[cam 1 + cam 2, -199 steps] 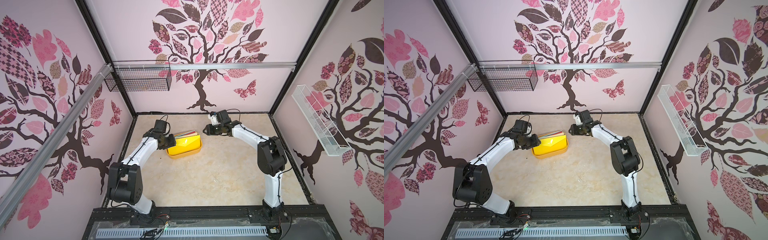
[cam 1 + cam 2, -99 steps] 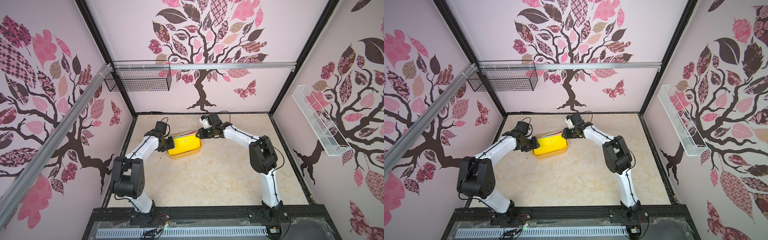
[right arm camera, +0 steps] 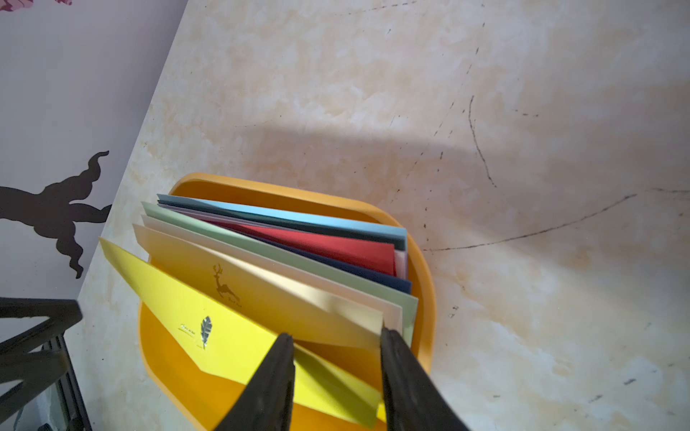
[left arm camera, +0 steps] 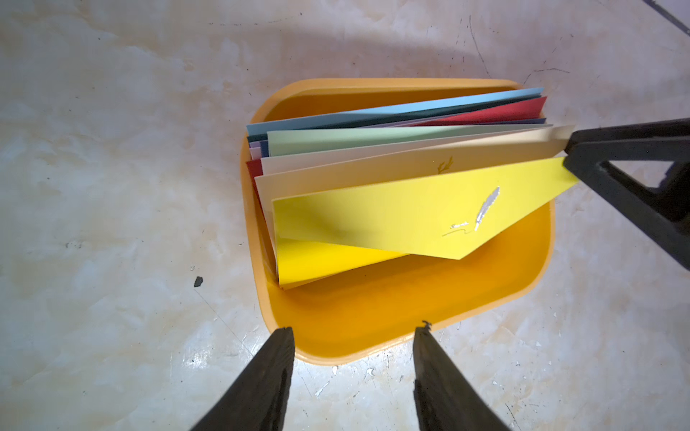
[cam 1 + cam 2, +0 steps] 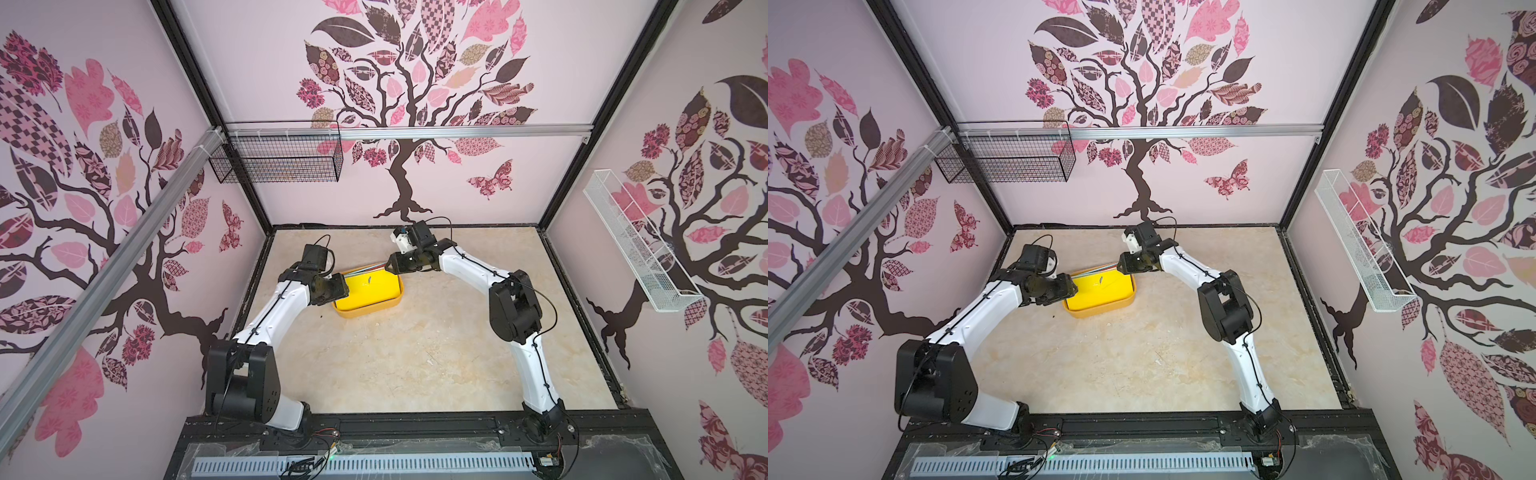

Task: Put the sealed envelopes into the storage box
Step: Adjust the envelope in the storage box.

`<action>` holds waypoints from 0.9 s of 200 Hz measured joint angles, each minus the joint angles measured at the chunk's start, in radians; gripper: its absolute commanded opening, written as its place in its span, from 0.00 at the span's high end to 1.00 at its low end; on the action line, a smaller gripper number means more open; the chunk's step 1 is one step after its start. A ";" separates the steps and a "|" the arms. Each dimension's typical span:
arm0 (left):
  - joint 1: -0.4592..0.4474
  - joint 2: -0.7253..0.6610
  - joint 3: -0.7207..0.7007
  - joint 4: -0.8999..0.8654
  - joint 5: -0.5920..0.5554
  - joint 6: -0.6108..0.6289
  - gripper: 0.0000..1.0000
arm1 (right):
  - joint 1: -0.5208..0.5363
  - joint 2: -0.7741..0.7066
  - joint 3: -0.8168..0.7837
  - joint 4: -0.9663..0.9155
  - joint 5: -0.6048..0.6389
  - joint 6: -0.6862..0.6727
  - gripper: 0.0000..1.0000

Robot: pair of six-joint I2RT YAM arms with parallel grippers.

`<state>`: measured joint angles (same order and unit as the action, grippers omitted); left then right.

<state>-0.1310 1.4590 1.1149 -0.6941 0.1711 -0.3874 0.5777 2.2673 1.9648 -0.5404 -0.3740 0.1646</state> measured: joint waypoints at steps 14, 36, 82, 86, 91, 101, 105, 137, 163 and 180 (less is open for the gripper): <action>0.023 -0.010 0.000 0.001 0.018 0.000 0.43 | 0.004 0.016 0.031 -0.019 0.000 -0.016 0.58; 0.071 -0.009 -0.001 0.003 0.058 -0.004 0.43 | 0.008 0.040 0.065 -0.038 0.000 -0.035 0.58; 0.093 -0.015 -0.007 0.014 0.093 -0.005 0.38 | 0.011 0.047 0.072 -0.068 0.012 -0.057 0.54; 0.093 -0.019 -0.011 0.018 0.095 -0.007 0.38 | 0.011 0.047 0.071 -0.069 0.016 -0.058 0.53; 0.093 -0.026 -0.018 0.023 0.096 -0.008 0.37 | 0.011 0.047 0.069 -0.069 0.021 -0.060 0.51; 0.093 -0.046 -0.035 0.033 0.095 -0.010 0.36 | 0.013 0.043 0.061 -0.064 0.035 -0.060 0.49; 0.093 -0.056 -0.043 0.037 0.095 -0.013 0.35 | 0.013 0.042 0.056 -0.060 0.039 -0.064 0.48; 0.093 -0.133 -0.073 0.068 0.077 -0.031 0.32 | 0.002 -0.011 -0.013 -0.042 0.075 -0.048 0.40; 0.093 -0.202 -0.098 0.106 0.037 -0.042 0.07 | -0.025 -0.140 -0.131 0.019 0.108 -0.026 0.38; 0.093 -0.274 -0.143 0.143 -0.019 -0.063 0.02 | -0.050 -0.272 -0.246 0.080 0.153 -0.018 0.36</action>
<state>-0.0380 1.1851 0.9722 -0.5510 0.1524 -0.4503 0.5274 1.9957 1.7191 -0.4606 -0.2211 0.1463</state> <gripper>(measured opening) 0.942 0.622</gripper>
